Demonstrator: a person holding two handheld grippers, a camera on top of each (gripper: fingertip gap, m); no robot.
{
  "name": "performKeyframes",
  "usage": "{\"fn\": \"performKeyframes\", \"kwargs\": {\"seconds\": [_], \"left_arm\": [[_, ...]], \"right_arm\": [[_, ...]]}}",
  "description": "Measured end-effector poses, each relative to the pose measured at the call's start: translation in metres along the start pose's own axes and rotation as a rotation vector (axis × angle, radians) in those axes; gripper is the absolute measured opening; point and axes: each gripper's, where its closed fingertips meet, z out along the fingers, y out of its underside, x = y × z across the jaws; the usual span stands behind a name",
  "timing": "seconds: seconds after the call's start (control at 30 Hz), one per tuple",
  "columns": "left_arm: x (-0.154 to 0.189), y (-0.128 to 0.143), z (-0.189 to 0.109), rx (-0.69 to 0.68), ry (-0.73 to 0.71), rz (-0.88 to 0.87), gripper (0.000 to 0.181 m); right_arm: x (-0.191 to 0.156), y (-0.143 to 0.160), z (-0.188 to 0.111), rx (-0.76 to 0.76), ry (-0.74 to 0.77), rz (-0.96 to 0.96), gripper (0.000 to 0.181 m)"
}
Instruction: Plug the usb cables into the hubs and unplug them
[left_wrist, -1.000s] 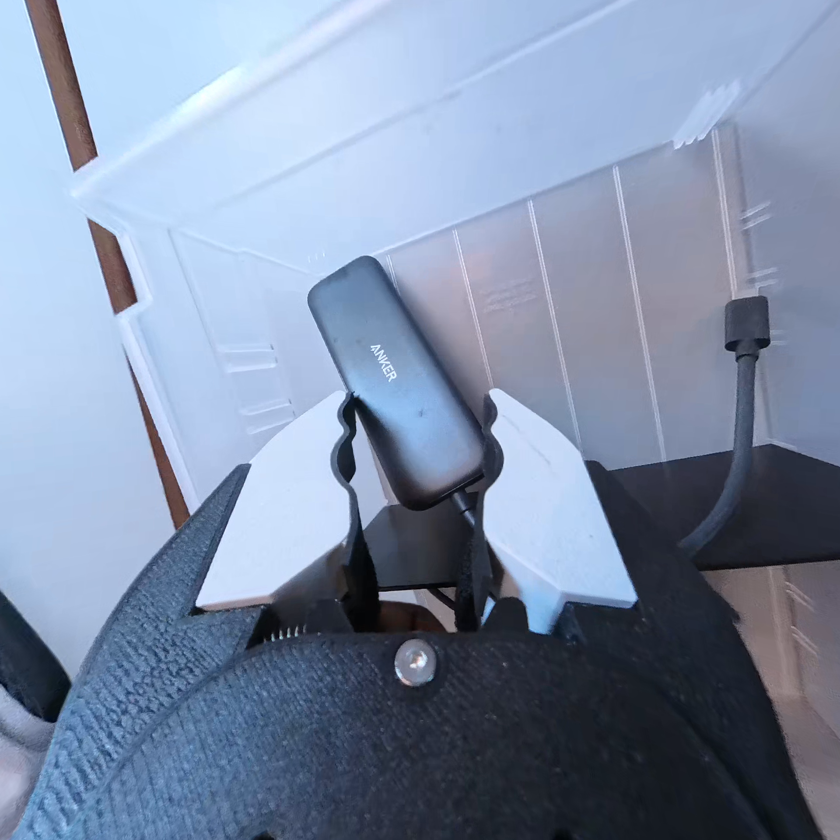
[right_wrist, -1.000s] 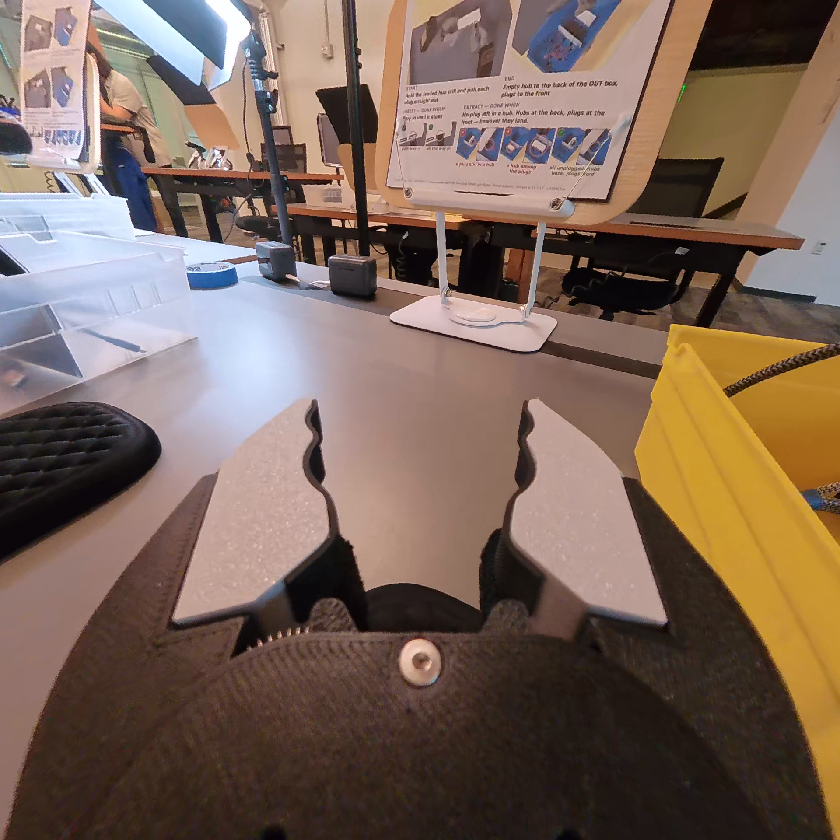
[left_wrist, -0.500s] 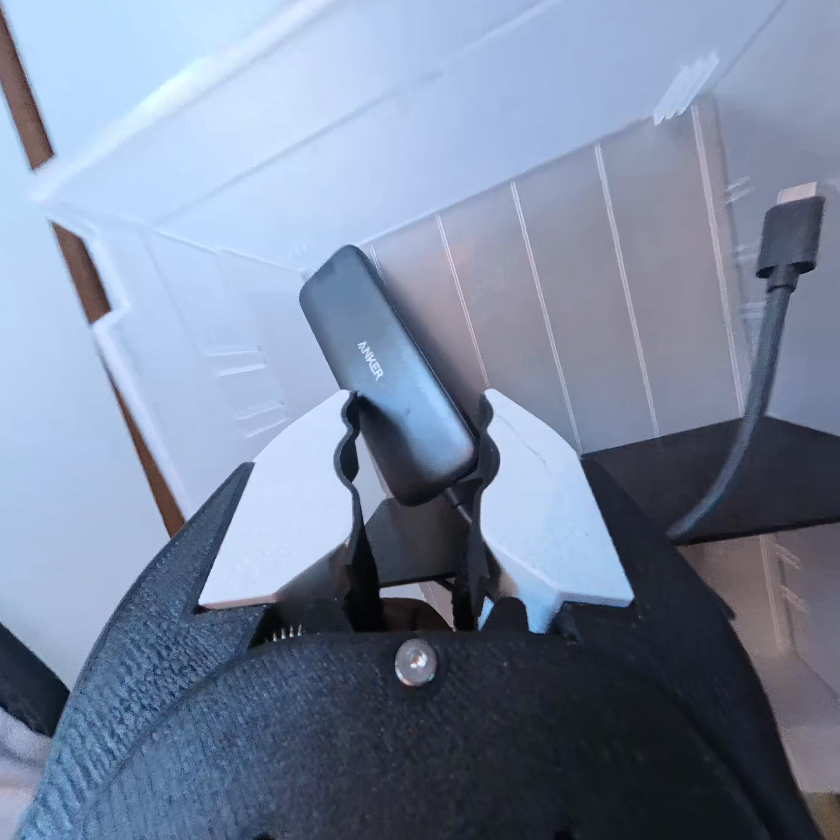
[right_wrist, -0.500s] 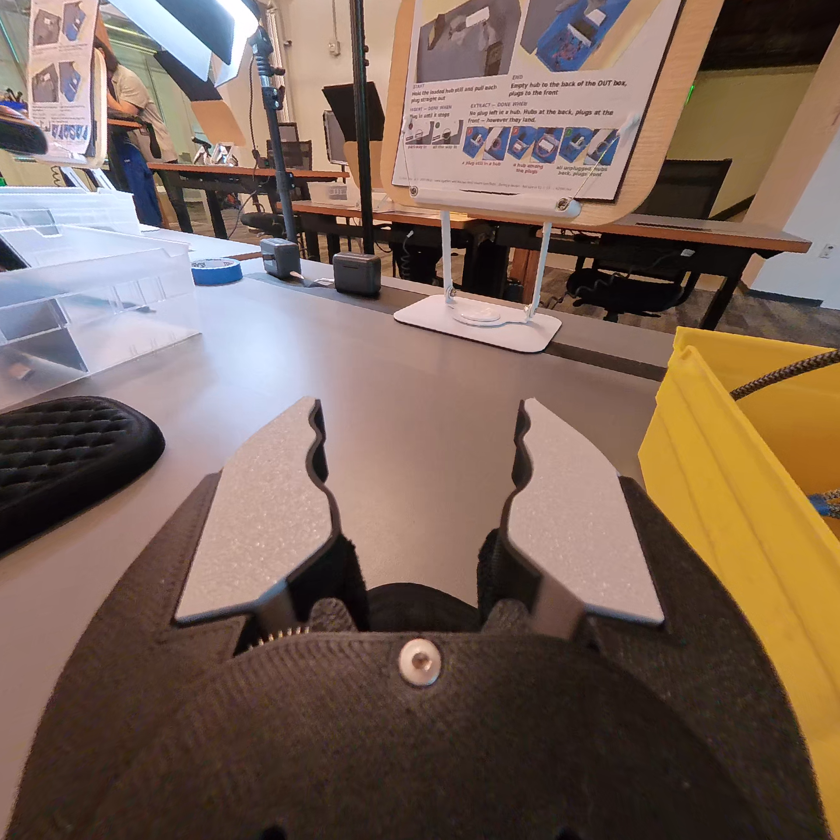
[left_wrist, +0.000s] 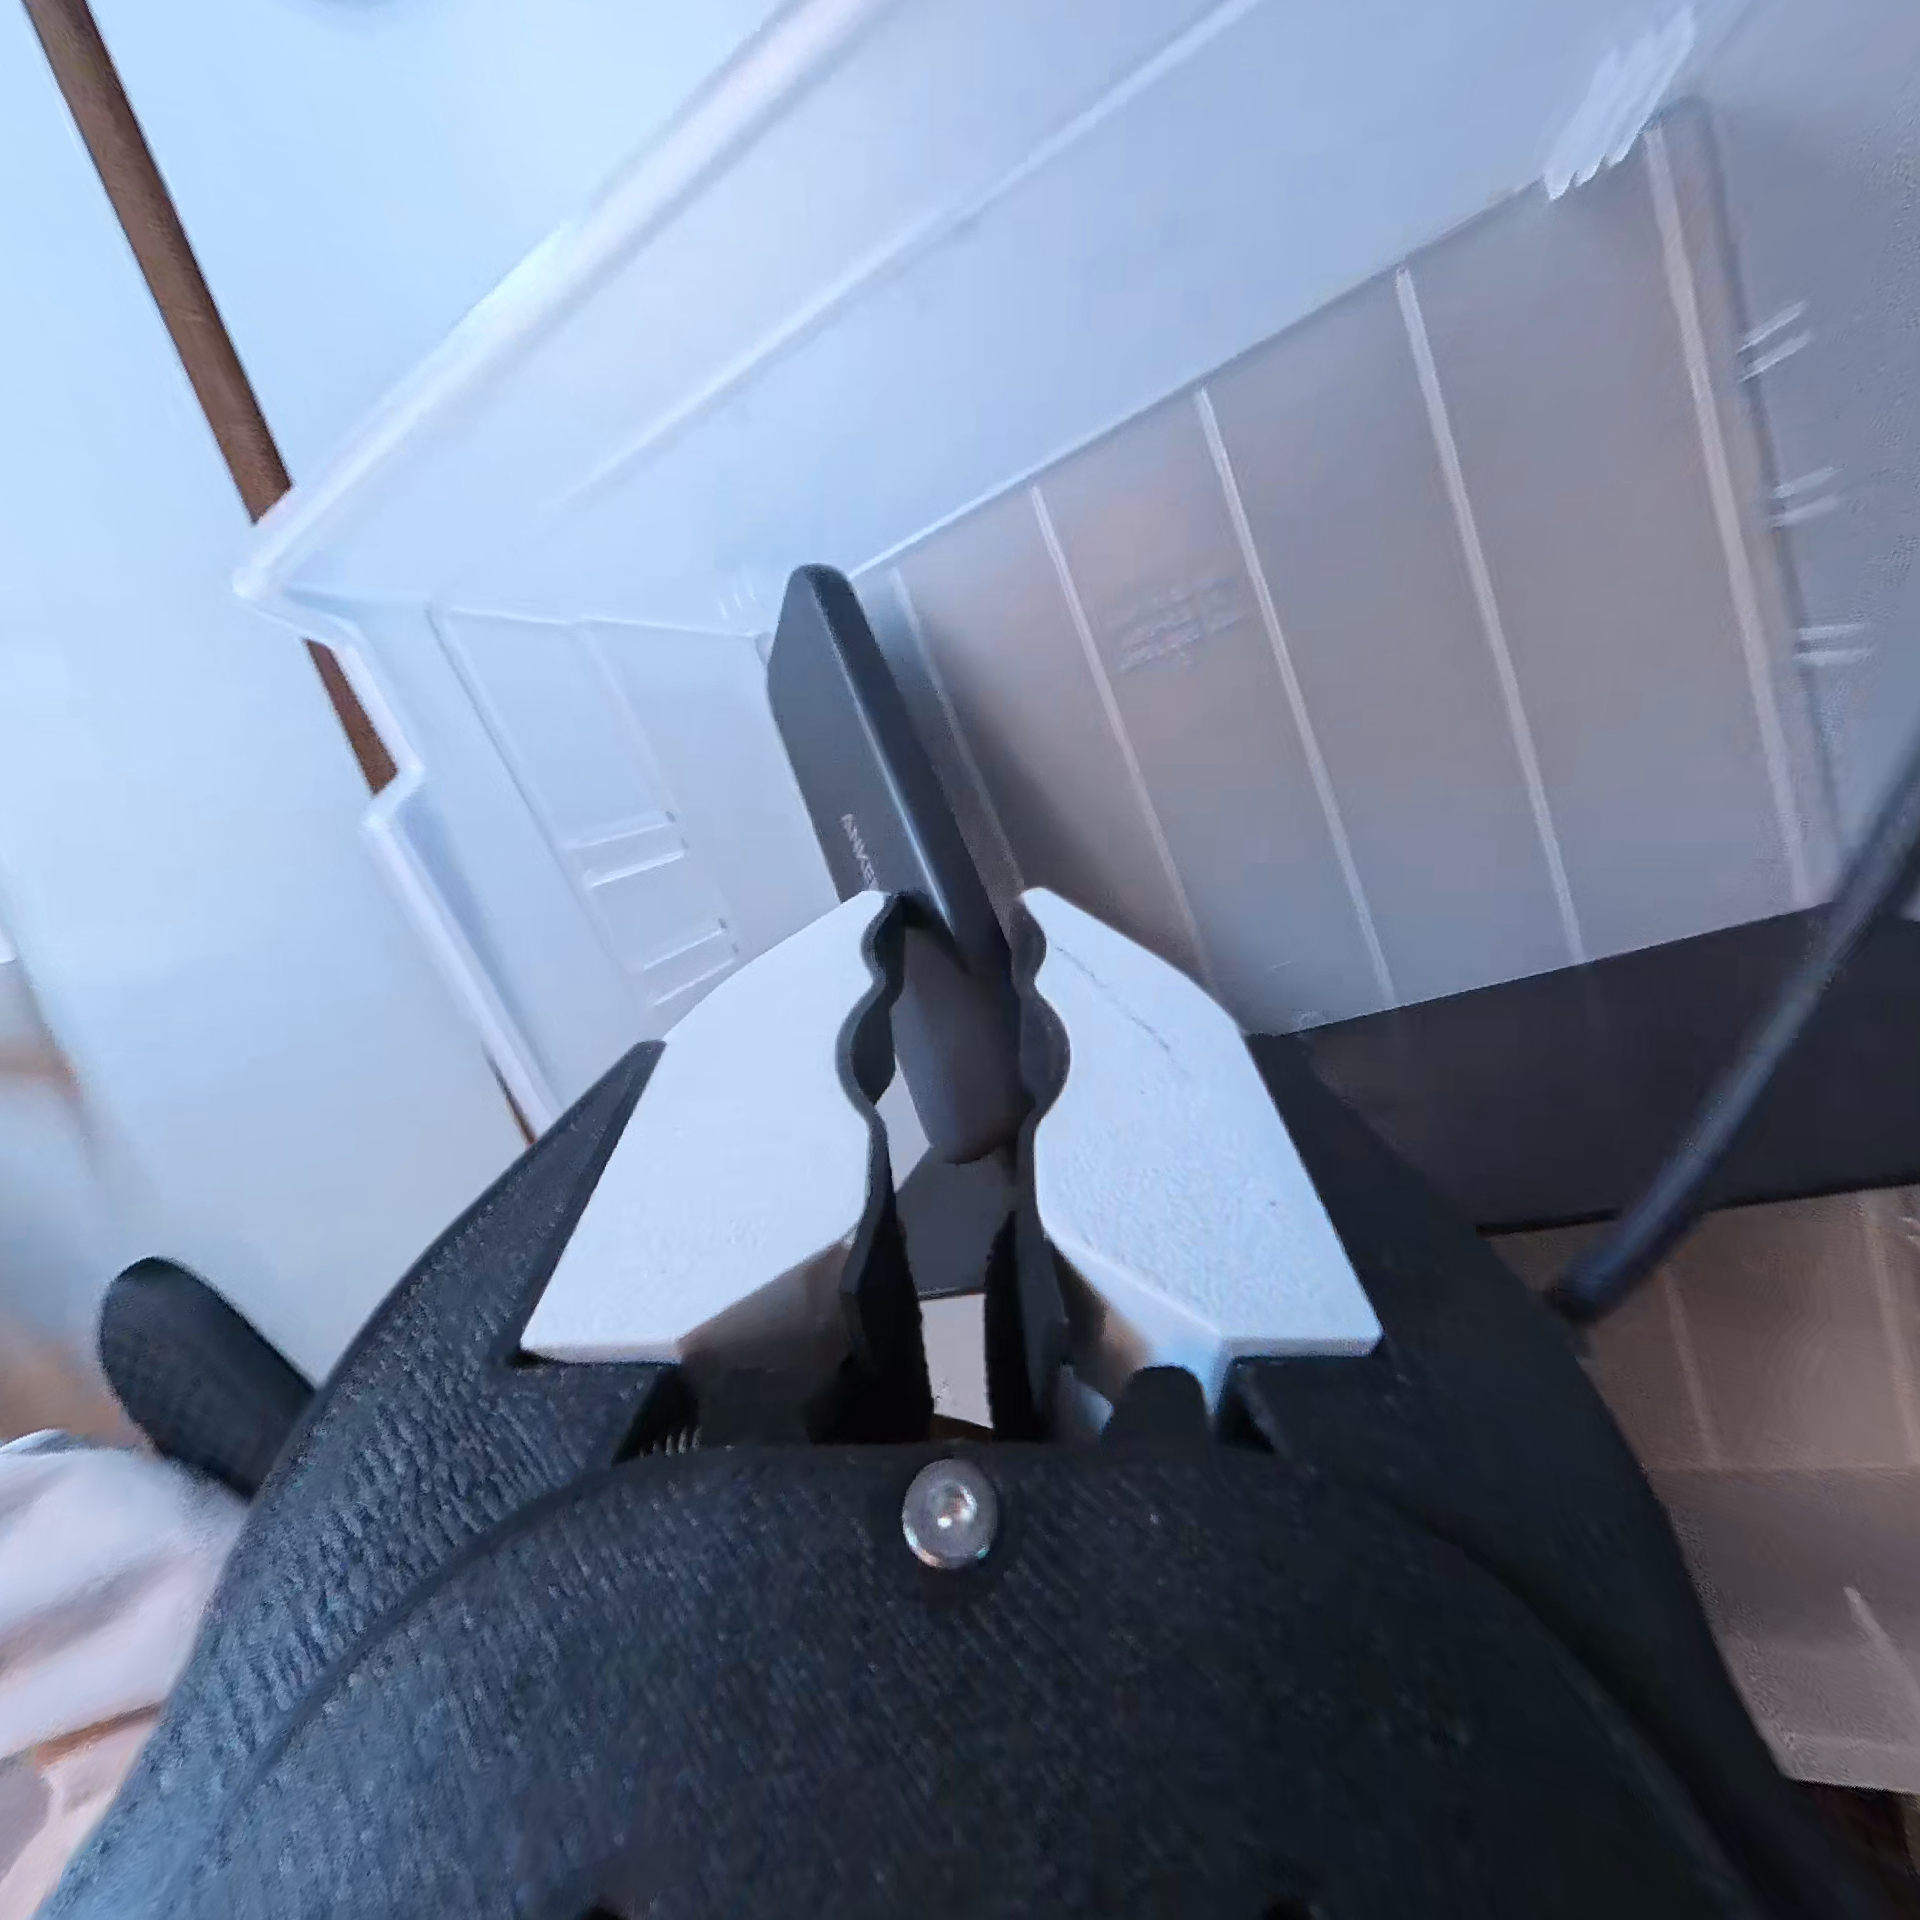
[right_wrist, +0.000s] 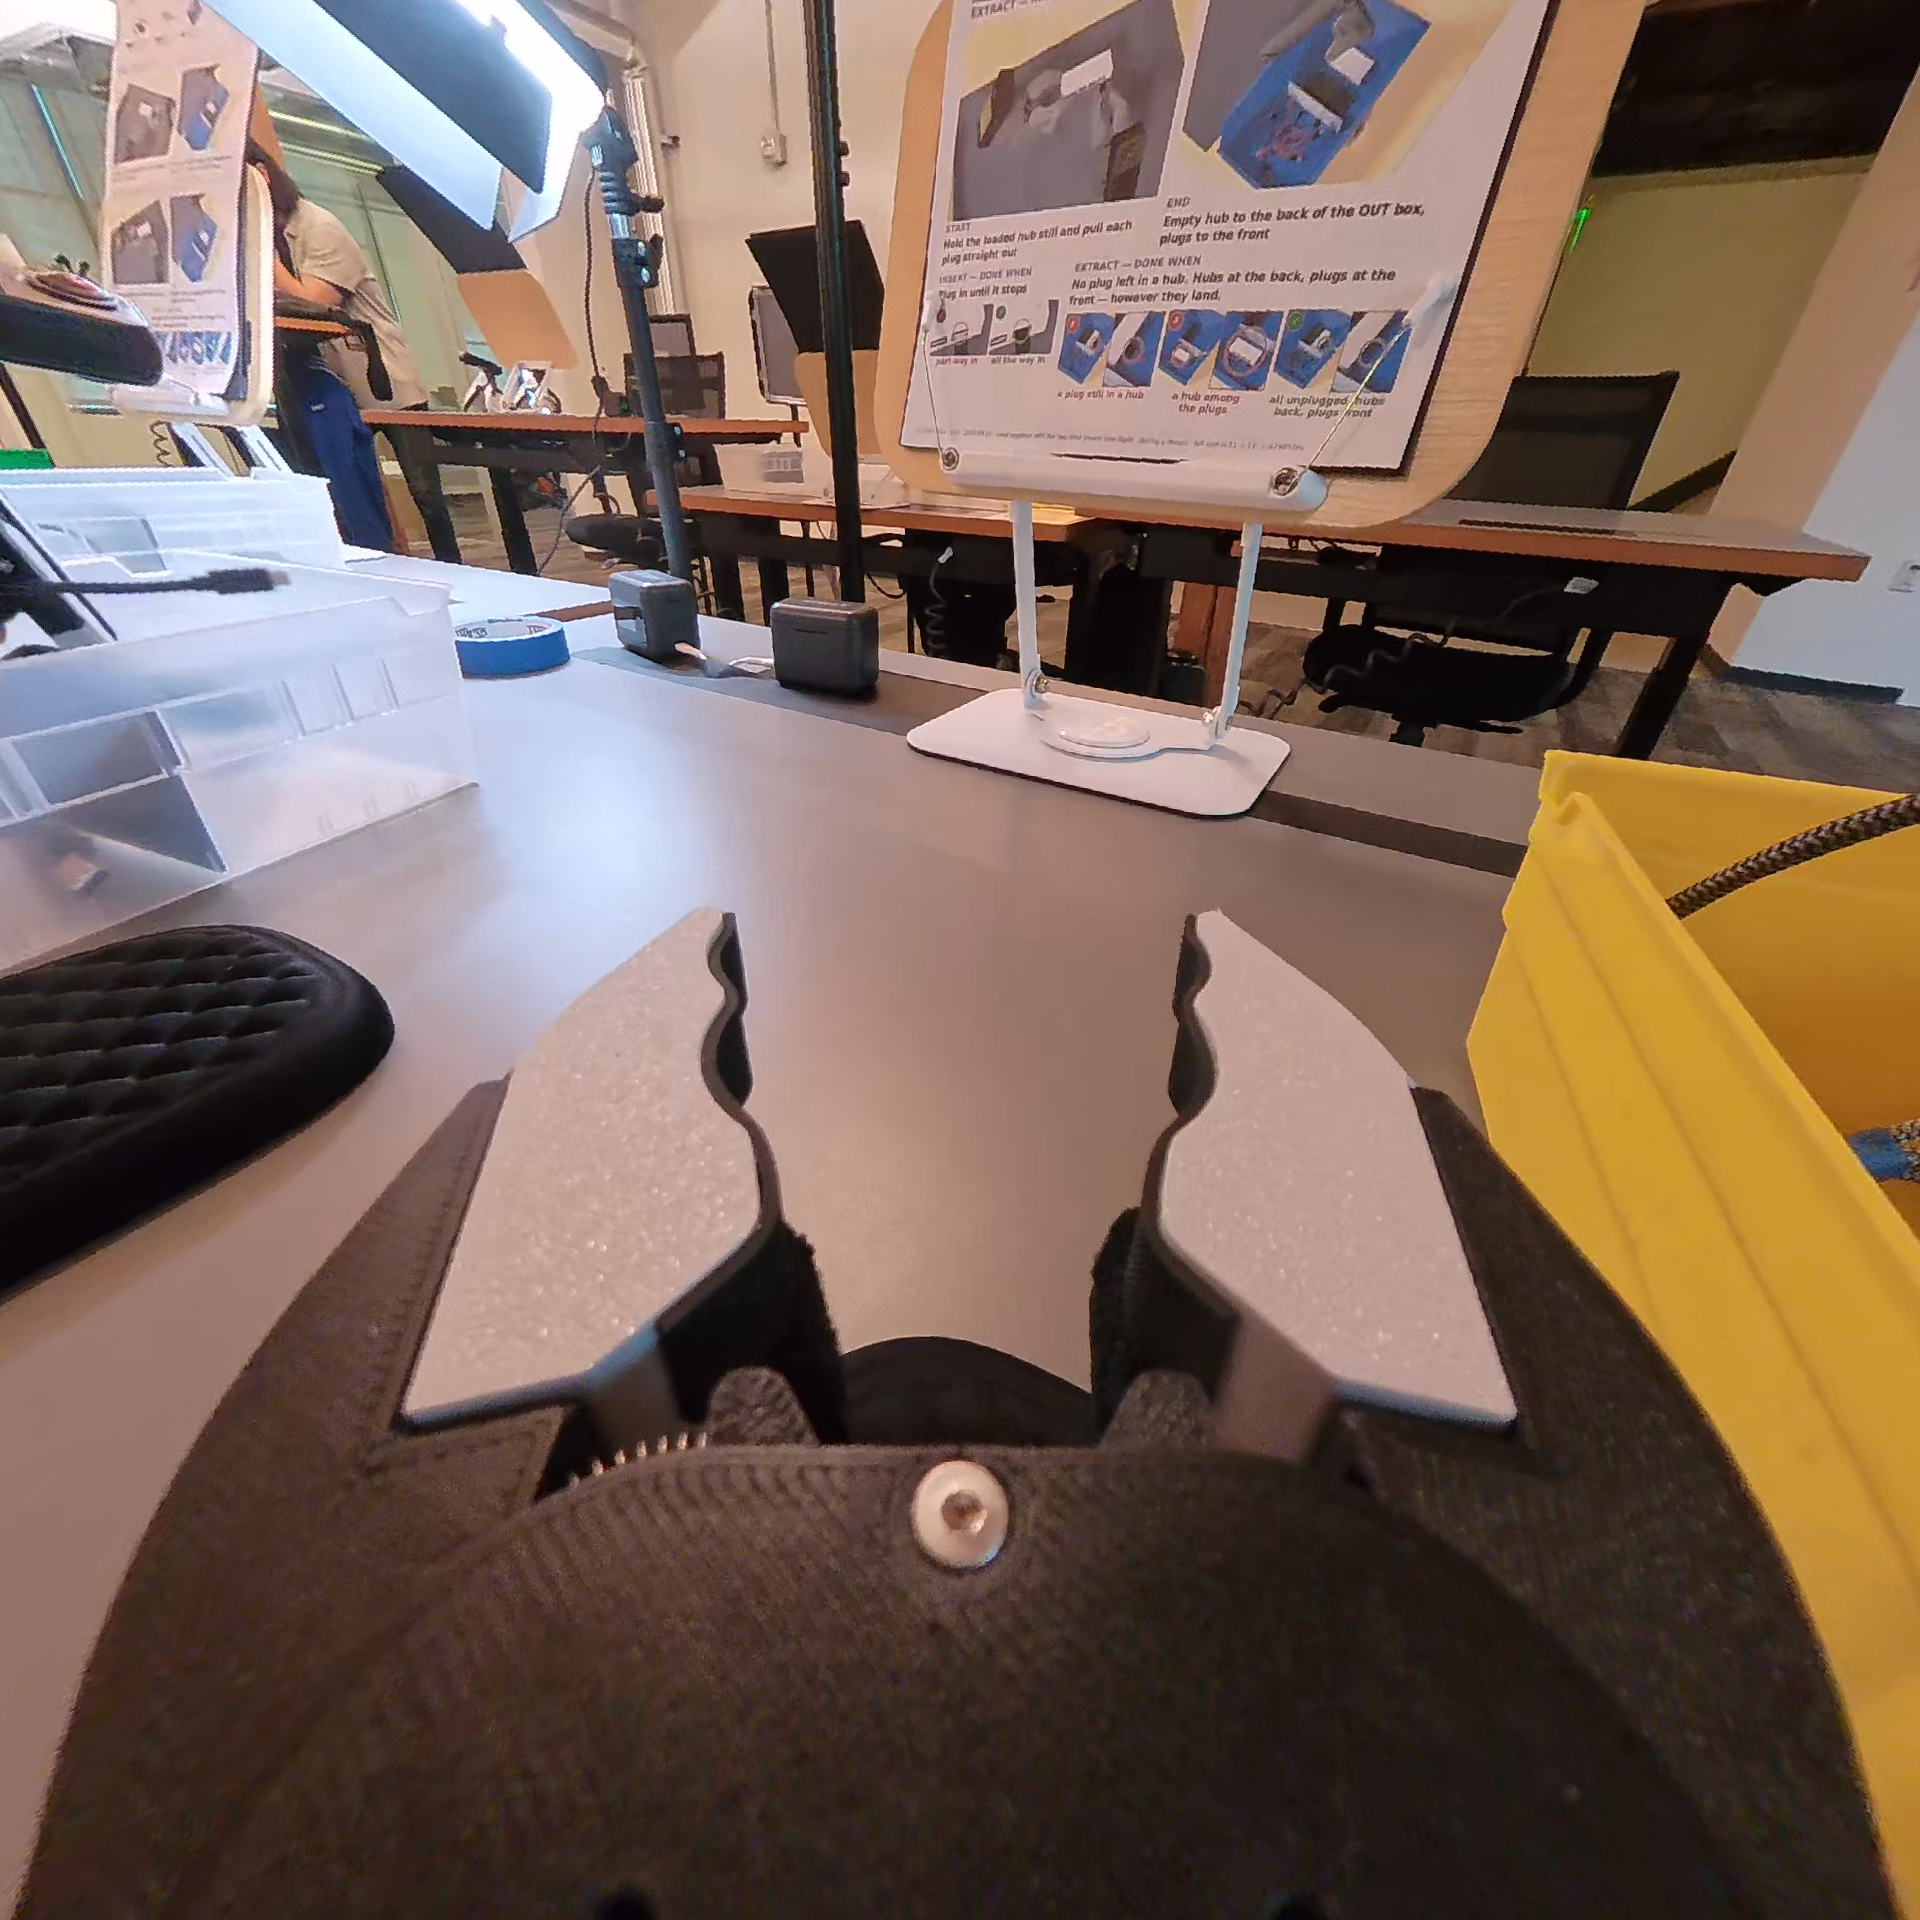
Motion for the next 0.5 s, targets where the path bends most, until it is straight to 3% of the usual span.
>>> {"fn": "performKeyframes", "kwargs": {"seconds": [0.13, 0.27, 0.37, 0.5], "left_arm": [[-0.009, 0.004, -0.003, 0.022, -0.023, 0.010, 0.015], [-0.014, 0.002, -0.019, 0.162, 0.010, -0.036, 0.013], [-0.014, -0.006, -0.043, 0.347, 0.062, -0.087, 0.013], [0.003, -0.026, -0.105, 0.792, 0.231, -0.144, 0.012]], "right_arm": [[0.000, 0.000, 0.000, 0.000, -0.001, 0.003, 0.079], [0.000, 0.001, 0.000, -0.003, -0.002, 0.005, 0.078], [0.000, 0.001, 0.000, -0.004, -0.005, 0.004, 0.078], [0.000, 0.001, 0.001, -0.002, -0.006, 0.000, 0.077]]}}
